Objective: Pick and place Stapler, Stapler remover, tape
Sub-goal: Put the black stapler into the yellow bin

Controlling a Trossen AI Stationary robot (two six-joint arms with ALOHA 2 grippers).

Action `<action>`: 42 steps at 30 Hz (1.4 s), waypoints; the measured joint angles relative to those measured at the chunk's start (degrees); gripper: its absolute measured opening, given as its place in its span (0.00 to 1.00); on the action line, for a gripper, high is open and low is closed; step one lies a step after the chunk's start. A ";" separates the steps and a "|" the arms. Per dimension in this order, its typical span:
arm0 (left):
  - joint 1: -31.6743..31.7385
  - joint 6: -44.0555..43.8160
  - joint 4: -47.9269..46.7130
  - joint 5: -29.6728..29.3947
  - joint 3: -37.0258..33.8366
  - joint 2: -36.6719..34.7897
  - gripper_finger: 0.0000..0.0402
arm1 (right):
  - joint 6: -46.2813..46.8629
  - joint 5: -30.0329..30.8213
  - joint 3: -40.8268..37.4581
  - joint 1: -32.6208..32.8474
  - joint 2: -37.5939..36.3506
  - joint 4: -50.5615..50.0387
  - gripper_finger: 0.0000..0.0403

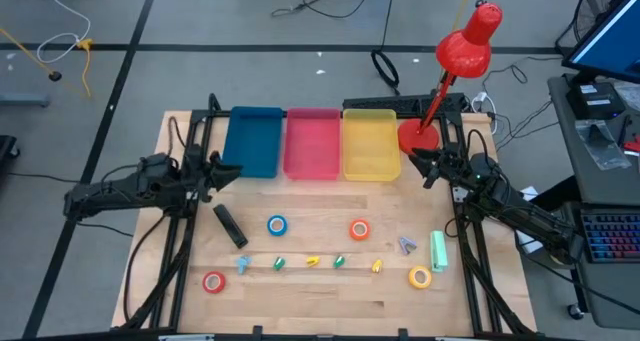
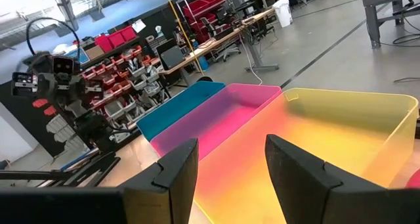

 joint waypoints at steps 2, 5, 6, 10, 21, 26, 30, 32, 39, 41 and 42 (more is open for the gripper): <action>-0.36 -1.84 -7.80 0.00 4.68 5.25 0.29 | -0.02 0.00 -0.02 -0.02 0.00 0.00 0.43; -1.18 -5.57 -19.65 0.05 12.51 13.74 0.29 | 0.00 0.00 0.00 -0.02 0.00 0.01 0.43; -1.48 -7.06 -23.57 0.05 15.09 16.65 0.29 | 0.00 0.00 0.00 -0.02 0.00 0.01 0.43; -2.53 -16.24 -39.28 0.60 24.88 27.58 0.29 | -0.04 0.00 -0.01 -0.01 0.00 0.00 0.43; -2.60 -21.35 -46.91 6.55 29.22 38.58 0.29 | -0.19 0.19 0.00 -0.02 0.00 0.01 0.43; -2.60 -23.93 -45.82 7.83 29.22 40.56 0.29 | -0.19 3.13 0.00 -0.02 0.00 0.00 0.43; -3.50 -34.66 -52.93 8.24 29.18 42.25 0.29 | -0.21 5.86 0.00 0.00 0.00 0.00 0.43; -4.76 -39.89 -57.14 8.20 29.18 42.66 0.29 | -0.22 6.02 0.00 -0.02 0.00 0.00 0.43; -10.62 -60.61 -64.86 5.76 29.49 42.66 0.29 | -0.20 6.01 0.00 0.00 -0.01 0.00 0.43; -11.85 -65.46 -66.03 4.95 29.62 42.61 0.29 | -0.20 6.01 0.00 0.00 -0.01 0.02 0.43; -12.31 -67.67 -66.75 4.61 29.62 42.64 0.29 | -0.20 6.01 0.00 0.00 0.00 0.00 0.43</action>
